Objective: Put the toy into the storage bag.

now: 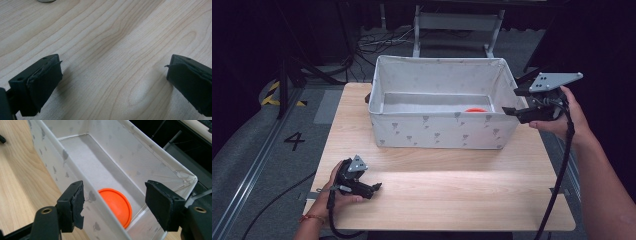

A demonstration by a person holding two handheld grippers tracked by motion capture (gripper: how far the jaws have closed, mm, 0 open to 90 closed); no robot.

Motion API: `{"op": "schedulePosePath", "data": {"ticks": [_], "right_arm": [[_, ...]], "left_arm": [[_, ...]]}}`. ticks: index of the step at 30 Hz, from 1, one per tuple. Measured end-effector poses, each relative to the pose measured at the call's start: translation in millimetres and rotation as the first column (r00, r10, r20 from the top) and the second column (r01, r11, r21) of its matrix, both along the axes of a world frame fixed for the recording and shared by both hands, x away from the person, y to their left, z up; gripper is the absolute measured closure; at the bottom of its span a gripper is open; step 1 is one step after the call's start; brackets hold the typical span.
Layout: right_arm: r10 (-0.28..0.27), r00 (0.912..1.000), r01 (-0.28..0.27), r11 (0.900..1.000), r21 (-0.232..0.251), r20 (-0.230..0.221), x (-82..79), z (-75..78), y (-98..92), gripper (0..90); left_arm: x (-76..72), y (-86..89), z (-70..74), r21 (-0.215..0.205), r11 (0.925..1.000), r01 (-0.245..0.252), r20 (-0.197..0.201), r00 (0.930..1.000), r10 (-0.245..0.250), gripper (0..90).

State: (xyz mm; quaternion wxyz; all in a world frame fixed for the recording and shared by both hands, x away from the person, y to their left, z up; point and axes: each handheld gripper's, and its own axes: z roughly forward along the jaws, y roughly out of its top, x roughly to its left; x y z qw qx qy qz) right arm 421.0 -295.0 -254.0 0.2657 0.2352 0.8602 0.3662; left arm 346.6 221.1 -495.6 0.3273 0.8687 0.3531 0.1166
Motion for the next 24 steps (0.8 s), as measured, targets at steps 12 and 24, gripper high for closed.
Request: {"op": "schedulePosePath", "data": {"ticks": [12, 24], "right_arm": [[0.005, 0.9997, -0.005, 1.0, -0.01, 0.024, -41.9, -19.0, -10.6, 31.8], [-0.013, 0.9994, 0.014, 0.999, -0.034, 0.032, -67.8, -50.9, -24.5, 31.2]], "left_arm": [[0.0, 0.0, 0.0, 0.0, 1.0, -0.001, 0.0, 1.0, 0.001, 0.3], [-0.1, -0.1, -0.1, -0.001, 1.0, -0.002, 0.0, 1.0, 0.002, 0.3]]}}
